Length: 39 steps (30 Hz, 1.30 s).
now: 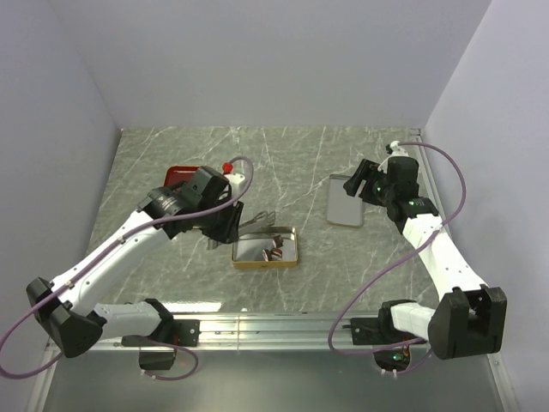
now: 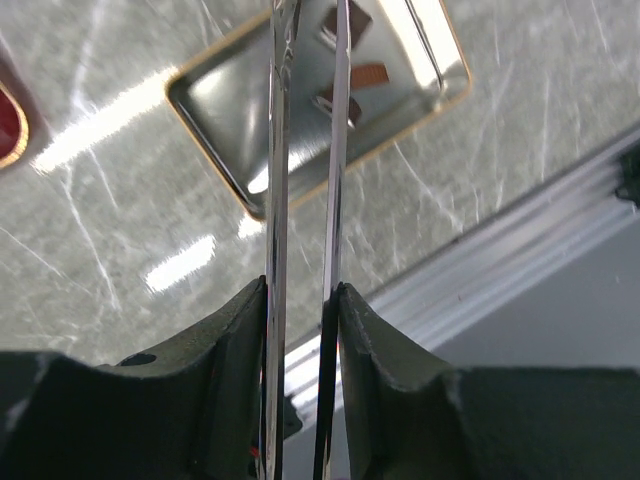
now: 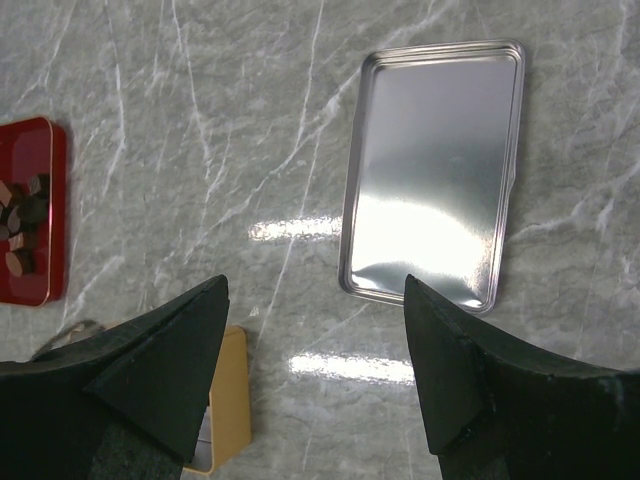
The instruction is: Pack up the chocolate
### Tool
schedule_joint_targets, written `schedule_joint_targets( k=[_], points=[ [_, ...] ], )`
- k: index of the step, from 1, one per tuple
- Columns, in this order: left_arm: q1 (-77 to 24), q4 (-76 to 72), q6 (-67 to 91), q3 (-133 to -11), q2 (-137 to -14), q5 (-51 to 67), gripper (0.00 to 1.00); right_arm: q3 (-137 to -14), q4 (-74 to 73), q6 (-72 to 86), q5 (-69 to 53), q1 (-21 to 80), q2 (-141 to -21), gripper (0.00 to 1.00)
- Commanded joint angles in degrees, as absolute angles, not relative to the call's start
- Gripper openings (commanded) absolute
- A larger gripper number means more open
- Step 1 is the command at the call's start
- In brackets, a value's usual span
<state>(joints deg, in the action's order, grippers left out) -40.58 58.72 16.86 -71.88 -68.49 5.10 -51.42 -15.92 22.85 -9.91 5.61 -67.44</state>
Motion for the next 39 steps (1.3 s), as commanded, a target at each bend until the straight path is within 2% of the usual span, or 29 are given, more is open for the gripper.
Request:
schedule_joint_targets(
  k=[1, 4, 16, 22, 32, 39],
  points=[
    [-40.1, 54.6, 17.6, -75.8, -70.0, 0.5, 0.38, -53.8, -15.6, 22.0, -9.1, 6.2, -67.1, 0.77],
    [-37.4, 53.7, 17.7, -77.2, -71.1, -1.8, 0.36, -53.6, -15.6, 21.9, -9.1, 6.2, -66.7, 0.77],
    [-23.1, 51.1, 21.4, -79.6, -73.6, -7.7, 0.4, -52.5, -14.8, 22.3, -9.8, 6.2, -66.4, 0.77],
    [-17.3, 51.7, 23.7, -76.6, -73.2, -11.0, 0.41, -52.3, -14.5, 22.3, -9.6, 6.2, -66.1, 0.77],
    [-13.4, 57.5, 29.4, -73.0, -70.0, -18.5, 0.41, -51.2, -13.9, 22.5, -9.9, 6.2, -65.9, 0.77],
    [-13.4, 58.0, 32.3, -69.7, -67.6, -17.7, 0.41, -51.2, -13.6, 22.8, -10.5, 6.1, -66.3, 0.77]
  ],
)
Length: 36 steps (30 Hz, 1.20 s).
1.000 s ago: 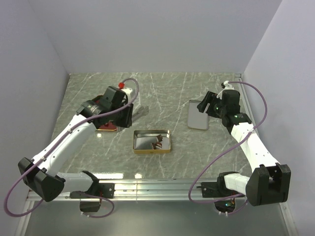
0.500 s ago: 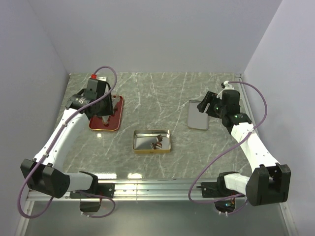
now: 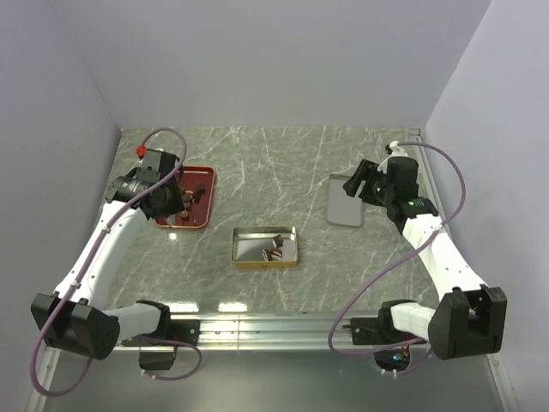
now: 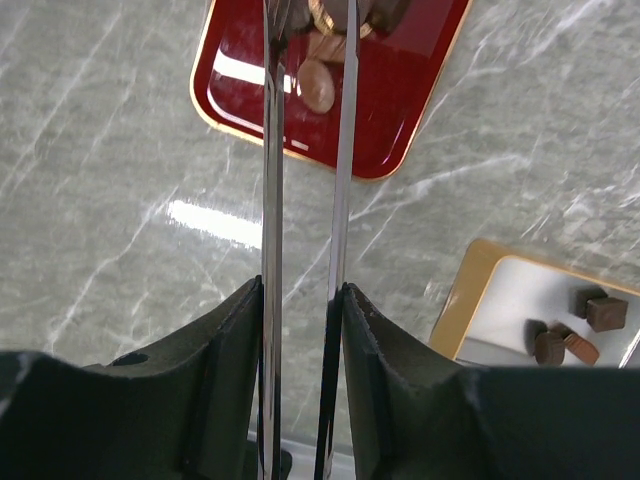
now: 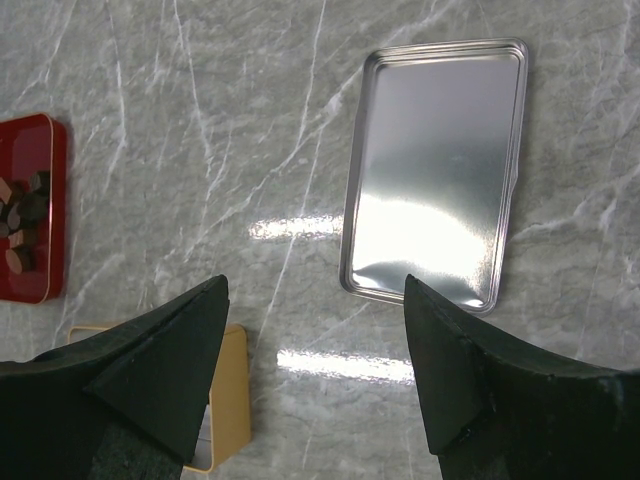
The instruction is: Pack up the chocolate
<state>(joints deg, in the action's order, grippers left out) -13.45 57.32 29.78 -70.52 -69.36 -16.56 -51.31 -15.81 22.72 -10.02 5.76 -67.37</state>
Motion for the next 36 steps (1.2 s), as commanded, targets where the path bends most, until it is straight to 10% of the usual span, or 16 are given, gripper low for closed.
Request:
schedule_joint_targets(
  k=[1, 36],
  points=[
    [-13.4, 58.3, 32.7, -69.4, -67.8, -17.3, 0.41, -51.2, -13.6, 22.8, -10.5, 6.2, -66.4, 0.77],
    [-13.4, 54.5, 34.0, -60.4, -67.1, -11.6, 0.41, -51.1, -13.7, 22.9, -10.4, 6.2, -66.4, 0.77]
  ],
)
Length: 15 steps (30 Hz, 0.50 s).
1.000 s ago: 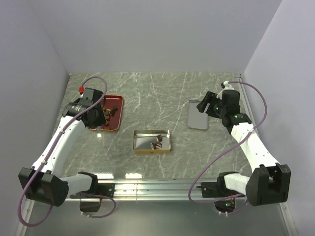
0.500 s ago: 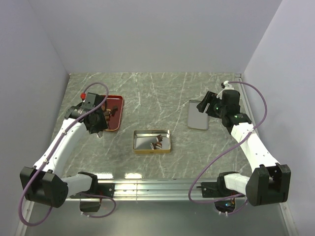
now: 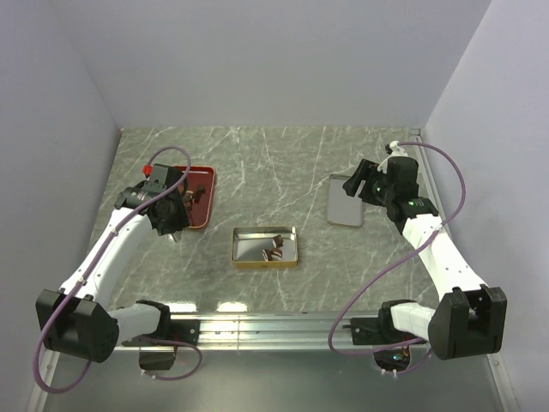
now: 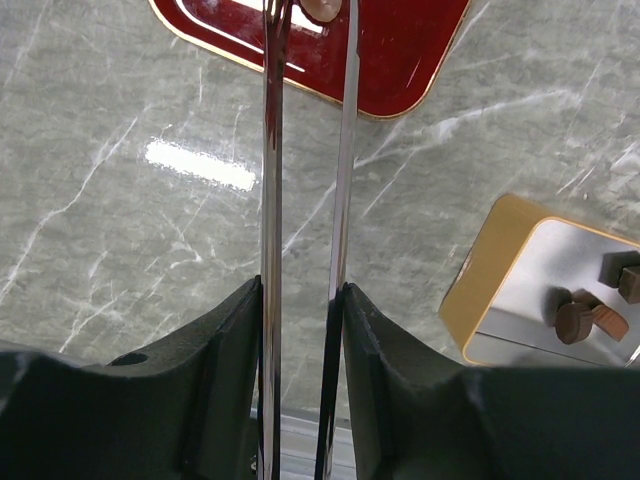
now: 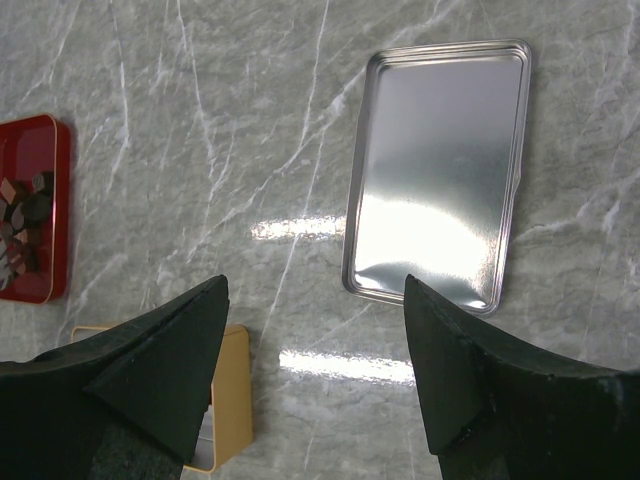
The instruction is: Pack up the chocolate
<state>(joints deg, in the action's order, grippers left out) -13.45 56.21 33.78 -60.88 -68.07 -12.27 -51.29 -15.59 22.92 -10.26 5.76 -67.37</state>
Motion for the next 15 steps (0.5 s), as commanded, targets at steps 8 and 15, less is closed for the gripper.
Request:
schedule_joint_targets(
  k=[8, 15],
  points=[
    [-13.4, 54.8, 33.2, -60.5, -67.7, -12.4, 0.33, -51.0, -13.7, 22.9, -10.3, 6.2, -66.7, 0.77],
    [-13.4, 55.6, 31.9, -60.7, -67.1, -12.0, 0.27, -51.1, -13.7, 22.9, -10.5, 6.2, -66.8, 0.77]
  ],
)
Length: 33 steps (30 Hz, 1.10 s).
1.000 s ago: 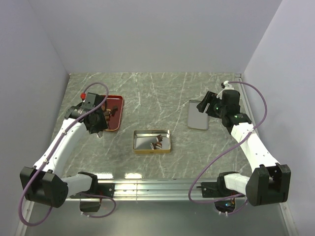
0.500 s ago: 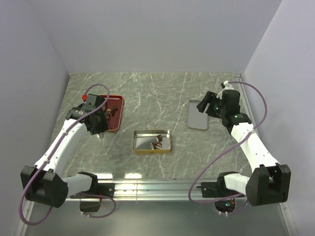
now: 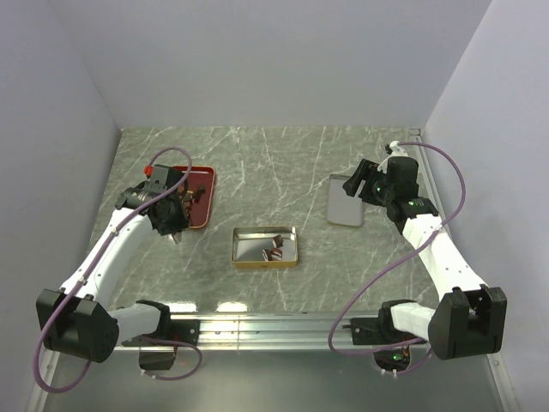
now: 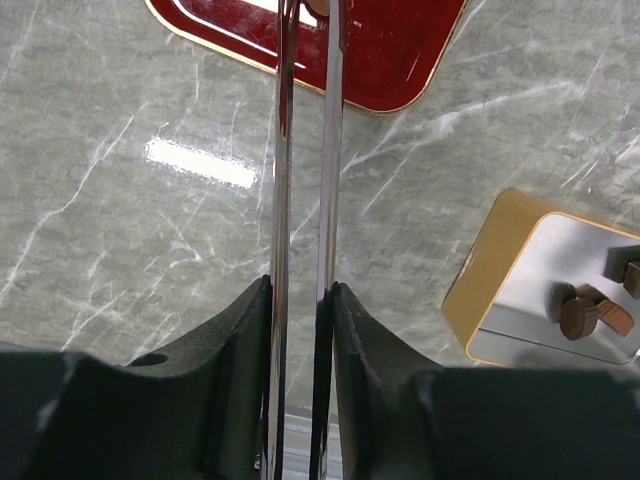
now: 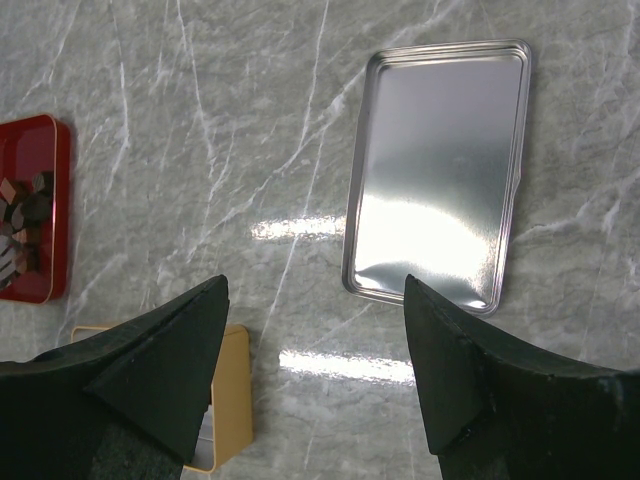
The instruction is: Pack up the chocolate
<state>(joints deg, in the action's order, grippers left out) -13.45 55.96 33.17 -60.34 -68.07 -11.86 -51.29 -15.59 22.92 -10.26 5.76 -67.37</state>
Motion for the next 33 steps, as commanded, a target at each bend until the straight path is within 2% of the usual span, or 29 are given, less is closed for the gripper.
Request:
schedule_joint_targets(
  k=[1, 33],
  points=[
    [-13.4, 55.6, 31.6, -61.2, -66.9, -11.3, 0.27, -51.1, -13.6, 22.9, -10.5, 6.2, -66.8, 0.77],
    [-14.3, 57.4, 20.5, -70.6, -62.3, 5.2, 0.28, -51.8, -13.9, 23.2, -10.7, 6.6, -67.4, 0.77]
  ],
)
